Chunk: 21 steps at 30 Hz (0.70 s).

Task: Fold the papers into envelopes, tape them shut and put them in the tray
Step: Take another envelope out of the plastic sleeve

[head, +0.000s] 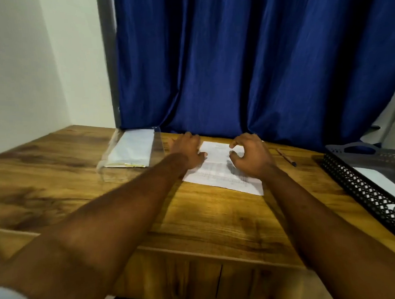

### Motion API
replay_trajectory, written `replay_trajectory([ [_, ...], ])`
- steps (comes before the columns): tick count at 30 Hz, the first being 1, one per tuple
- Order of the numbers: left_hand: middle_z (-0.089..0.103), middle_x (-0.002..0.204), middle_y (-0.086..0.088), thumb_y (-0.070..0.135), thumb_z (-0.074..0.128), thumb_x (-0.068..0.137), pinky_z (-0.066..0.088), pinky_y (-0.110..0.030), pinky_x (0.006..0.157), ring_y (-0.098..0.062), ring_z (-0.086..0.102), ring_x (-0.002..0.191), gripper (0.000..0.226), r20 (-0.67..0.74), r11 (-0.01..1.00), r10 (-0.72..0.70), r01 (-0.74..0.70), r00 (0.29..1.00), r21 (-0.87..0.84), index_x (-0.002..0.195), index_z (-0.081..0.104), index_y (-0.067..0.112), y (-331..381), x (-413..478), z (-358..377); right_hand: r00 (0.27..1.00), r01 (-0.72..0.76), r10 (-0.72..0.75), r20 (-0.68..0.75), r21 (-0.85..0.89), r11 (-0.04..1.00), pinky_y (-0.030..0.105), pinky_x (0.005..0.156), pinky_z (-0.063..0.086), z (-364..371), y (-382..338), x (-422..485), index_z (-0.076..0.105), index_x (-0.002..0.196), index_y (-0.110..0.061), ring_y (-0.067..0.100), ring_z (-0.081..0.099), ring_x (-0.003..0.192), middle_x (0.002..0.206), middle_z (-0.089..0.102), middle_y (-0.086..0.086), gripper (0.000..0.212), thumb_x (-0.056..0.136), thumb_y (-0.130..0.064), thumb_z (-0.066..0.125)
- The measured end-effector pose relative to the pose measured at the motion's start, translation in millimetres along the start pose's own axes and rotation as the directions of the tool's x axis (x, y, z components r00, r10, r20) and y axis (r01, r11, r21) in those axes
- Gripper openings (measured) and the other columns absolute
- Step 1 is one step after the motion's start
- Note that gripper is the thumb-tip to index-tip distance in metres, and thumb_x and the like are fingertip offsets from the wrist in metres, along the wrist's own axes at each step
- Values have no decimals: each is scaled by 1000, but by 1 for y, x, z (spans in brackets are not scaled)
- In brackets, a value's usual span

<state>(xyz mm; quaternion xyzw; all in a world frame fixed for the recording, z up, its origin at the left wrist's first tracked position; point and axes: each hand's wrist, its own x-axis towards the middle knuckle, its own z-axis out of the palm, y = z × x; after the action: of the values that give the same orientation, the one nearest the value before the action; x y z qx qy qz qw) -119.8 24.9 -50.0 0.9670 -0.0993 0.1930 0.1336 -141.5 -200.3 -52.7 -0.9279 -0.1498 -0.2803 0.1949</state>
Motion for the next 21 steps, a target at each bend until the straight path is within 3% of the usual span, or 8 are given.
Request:
replay_trajectory([
  [4, 54, 141, -7, 57, 66, 89, 31, -58, 112, -32, 47, 133, 54, 175, 945, -40, -20, 984, 328, 131, 60, 24, -41, -13, -35, 973, 182, -183, 139, 19, 983, 46, 105, 47, 5, -32, 8, 73, 116, -27, 19, 55, 123, 126, 67, -6, 24, 92, -32, 74],
  [7, 55, 143, -7, 51, 67, 90, 25, -64, 114, -31, 47, 133, 51, 326, 943, -150, 36, 933, 331, 133, 59, 25, -70, -24, -55, 960, 229, -233, 155, 44, 972, 44, 102, 48, 12, -61, 15, 74, 116, -26, 18, 56, 119, 122, 69, -6, 25, 92, -32, 73],
  [12, 54, 149, -6, 43, 67, 97, 45, -41, 108, -27, 54, 131, 54, 589, 966, -214, 77, 780, 248, 144, 55, 20, -106, -43, -94, 941, 276, -283, 186, 60, 959, 38, 96, 49, 29, -97, 17, 74, 113, -25, 17, 56, 113, 116, 69, -7, 25, 89, -28, 75],
  [16, 45, 158, -1, 40, 75, 89, 45, -42, 112, -25, 50, 136, 70, 512, 971, -217, 129, 831, 202, 152, 44, 32, -146, -57, -94, 923, 316, -329, 199, 94, 944, 37, 94, 50, 46, -125, 11, 74, 107, -27, 18, 59, 111, 114, 69, -6, 23, 84, -27, 75],
  [21, 61, 141, -6, 18, 70, 93, 50, -40, 107, -24, 60, 123, 46, 302, 989, -117, 85, 946, 117, 139, 63, 18, -164, -66, -92, 905, 365, -382, 186, 119, 923, 38, 98, 50, 59, -158, 6, 71, 109, -34, 14, 56, 113, 117, 67, -11, 21, 88, -37, 69],
])
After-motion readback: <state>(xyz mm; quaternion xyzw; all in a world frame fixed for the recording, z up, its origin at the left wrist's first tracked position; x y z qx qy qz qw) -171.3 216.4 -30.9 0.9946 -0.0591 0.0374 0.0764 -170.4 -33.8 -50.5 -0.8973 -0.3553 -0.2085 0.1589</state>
